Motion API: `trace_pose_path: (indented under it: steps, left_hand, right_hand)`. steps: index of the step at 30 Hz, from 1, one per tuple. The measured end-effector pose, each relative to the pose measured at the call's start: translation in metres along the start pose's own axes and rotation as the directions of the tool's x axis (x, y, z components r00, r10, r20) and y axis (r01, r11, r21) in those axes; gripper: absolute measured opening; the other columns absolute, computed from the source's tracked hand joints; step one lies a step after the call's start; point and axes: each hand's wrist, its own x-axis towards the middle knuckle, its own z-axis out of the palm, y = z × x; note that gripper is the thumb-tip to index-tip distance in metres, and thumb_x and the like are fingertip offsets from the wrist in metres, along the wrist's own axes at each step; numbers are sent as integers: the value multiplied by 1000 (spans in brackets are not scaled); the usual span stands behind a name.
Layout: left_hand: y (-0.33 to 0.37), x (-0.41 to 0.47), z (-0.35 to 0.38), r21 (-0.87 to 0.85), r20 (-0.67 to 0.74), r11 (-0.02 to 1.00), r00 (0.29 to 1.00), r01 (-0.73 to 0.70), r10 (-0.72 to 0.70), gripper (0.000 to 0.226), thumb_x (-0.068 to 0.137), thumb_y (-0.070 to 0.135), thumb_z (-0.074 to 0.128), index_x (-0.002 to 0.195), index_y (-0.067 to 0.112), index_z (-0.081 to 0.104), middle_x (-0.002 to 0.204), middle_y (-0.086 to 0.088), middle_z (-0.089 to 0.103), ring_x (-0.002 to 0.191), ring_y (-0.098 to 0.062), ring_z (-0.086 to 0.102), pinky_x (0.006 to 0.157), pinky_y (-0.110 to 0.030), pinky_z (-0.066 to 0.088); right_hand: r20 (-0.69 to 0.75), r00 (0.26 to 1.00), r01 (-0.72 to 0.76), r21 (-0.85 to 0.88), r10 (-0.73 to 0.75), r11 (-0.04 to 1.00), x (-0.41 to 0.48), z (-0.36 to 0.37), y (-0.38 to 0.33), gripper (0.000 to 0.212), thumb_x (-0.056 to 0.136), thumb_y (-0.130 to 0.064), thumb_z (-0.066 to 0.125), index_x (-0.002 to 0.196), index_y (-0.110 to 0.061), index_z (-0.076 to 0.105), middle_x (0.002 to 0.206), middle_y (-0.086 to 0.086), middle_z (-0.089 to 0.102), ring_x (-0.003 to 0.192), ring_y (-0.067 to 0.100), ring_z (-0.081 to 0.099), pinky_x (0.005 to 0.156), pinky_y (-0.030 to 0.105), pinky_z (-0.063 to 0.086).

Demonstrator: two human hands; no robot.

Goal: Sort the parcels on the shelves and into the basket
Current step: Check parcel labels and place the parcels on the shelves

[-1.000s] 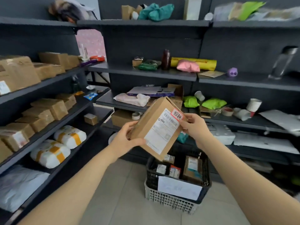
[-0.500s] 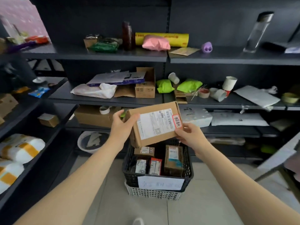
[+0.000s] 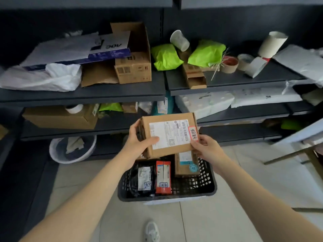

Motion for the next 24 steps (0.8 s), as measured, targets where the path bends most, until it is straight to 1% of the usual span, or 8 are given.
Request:
trace_pose_path:
  steps: [2,4,8,11,14,17,21,24]
  left_hand:
    - [-14,20,-3,-28,-13,999,999,36,-36,90,72,16,79,139,44,26,128,10,51,117,-16,52,96,-48,47]
    - [-31,37,-9,-35,-35,997,996,75,-77,89,72,14,78,140,41,28,128,6,53,117,-17,53,98,-48,45]
    - [-76,62,-20,-15,-47,976,975,218,-218,89,71,21,80,141,41,28,130,5,55,116,-19,53,103,-48,42]
    - [-106,72,-29,14,-51,955,954,295,-294,99,61,33,84,141,44,28,132,4,54,119,-21,52,104,-49,40]
    - [-126,89,-39,-14,-43,940,939,340,-341,86,74,19,75,141,43,27,123,7,58,114,-19,54,102,-51,42]
    - [-141,105,-45,-36,-9,926,926,376,-377,82,79,9,70,141,41,28,121,5,60,111,-19,56,101,-52,42]
    - [-160,120,-53,-51,13,910,911,412,-412,88,72,9,73,141,41,30,125,0,60,115,-23,55,102,-51,41]
    - [-170,124,-57,-56,52,901,902,431,-429,93,64,15,80,139,42,33,122,1,63,116,-24,56,102,-53,41]
  right_hand:
    - [12,999,-51,-7,51,999,24,8,19,20,90,-27,62,109,-24,58,106,-1,66,103,23,63,95,48,49]
    - [21,994,-102,-19,103,995,49,18,38,28,90,-31,62,116,-23,59,112,-1,65,107,20,61,96,45,48]
    - [115,964,-242,19,238,970,91,47,75,30,91,-29,60,120,-22,56,117,-2,63,107,19,59,85,36,50]
    - [190,924,-344,37,331,938,112,69,102,42,90,-27,63,129,-22,50,122,-1,61,107,20,59,89,42,51]
    - [259,880,-431,84,398,898,133,85,117,45,89,-30,64,130,-24,47,117,-2,63,100,17,60,77,38,51]
    - [357,813,-530,129,460,838,152,94,129,40,83,-36,68,119,-27,52,102,0,71,96,23,63,73,45,50]
    - [451,746,-597,127,490,792,171,99,152,63,66,-38,77,122,-20,54,105,5,72,101,29,66,83,53,52]
    - [480,738,-600,144,475,787,175,100,165,65,66,-31,78,125,-21,53,106,5,72,101,26,67,85,50,53]
